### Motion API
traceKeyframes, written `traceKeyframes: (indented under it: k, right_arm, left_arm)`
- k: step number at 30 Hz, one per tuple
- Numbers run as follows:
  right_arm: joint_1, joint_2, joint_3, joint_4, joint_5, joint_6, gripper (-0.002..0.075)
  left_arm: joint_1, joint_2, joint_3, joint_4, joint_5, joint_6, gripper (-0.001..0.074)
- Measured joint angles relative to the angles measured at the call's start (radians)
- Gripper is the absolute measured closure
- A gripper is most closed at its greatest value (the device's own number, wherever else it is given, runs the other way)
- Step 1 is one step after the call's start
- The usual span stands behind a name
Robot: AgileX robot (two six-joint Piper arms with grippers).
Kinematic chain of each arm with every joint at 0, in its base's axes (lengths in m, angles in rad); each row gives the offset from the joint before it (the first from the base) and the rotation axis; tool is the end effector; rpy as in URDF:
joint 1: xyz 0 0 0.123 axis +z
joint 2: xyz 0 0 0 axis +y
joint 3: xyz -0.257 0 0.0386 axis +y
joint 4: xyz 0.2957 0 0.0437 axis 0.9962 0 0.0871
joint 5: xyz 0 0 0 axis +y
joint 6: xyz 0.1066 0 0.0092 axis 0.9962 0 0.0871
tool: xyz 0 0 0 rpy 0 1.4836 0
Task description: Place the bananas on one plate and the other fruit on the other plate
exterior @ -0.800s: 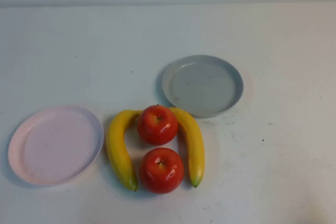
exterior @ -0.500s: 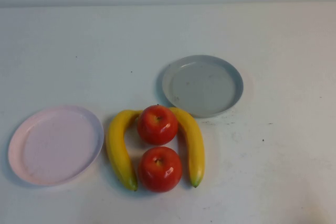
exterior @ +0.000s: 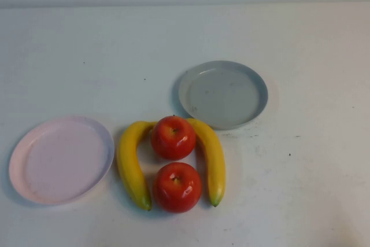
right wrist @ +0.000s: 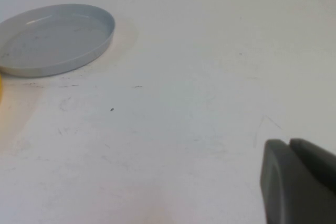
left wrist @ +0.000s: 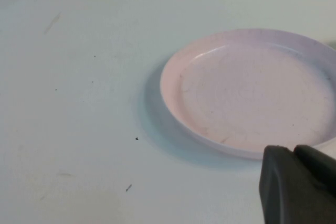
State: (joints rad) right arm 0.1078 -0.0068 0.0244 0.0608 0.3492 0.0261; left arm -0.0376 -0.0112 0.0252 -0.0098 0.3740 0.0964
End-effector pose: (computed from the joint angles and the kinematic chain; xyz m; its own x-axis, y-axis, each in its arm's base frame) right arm 0.1409 0.0175 0.1688 -0.2835 0.0529 -0.9575 -0.1042 0.9909 0.0856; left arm 0.1409 -0.0057 0.1665 -0.2914 0.0982 -0.9516 0.0667 0.9944 0.0822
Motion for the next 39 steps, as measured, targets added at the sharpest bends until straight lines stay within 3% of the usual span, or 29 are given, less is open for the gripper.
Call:
traceKeyframes:
  k: [12, 23, 30, 35, 39]
  right_arm:
    - [0.000, 0.000, 0.000, 0.000, 0.000, 0.000, 0.0743]
    - [0.000, 0.000, 0.000, 0.000, 0.000, 0.000, 0.0743]
    - [0.000, 0.000, 0.000, 0.000, 0.000, 0.000, 0.0743]
    - [0.000, 0.000, 0.000, 0.000, 0.000, 0.000, 0.0743]
    - [0.000, 0.000, 0.000, 0.000, 0.000, 0.000, 0.0743]
  left_arm:
    - [0.000, 0.000, 0.000, -0.083, -0.029, -0.023, 0.0734]
    - [0.000, 0.000, 0.000, -0.556, -0.188, -0.034, 0.0734]
    - [0.000, 0.000, 0.000, -0.659, -0.262, -0.037, 0.0735]
    - [0.000, 0.044, -0.127, -0.675, -0.191, -0.032, 0.0735]
    - [0.000, 0.206, -0.284, -0.655, -0.018, -0.013, 0.0735]
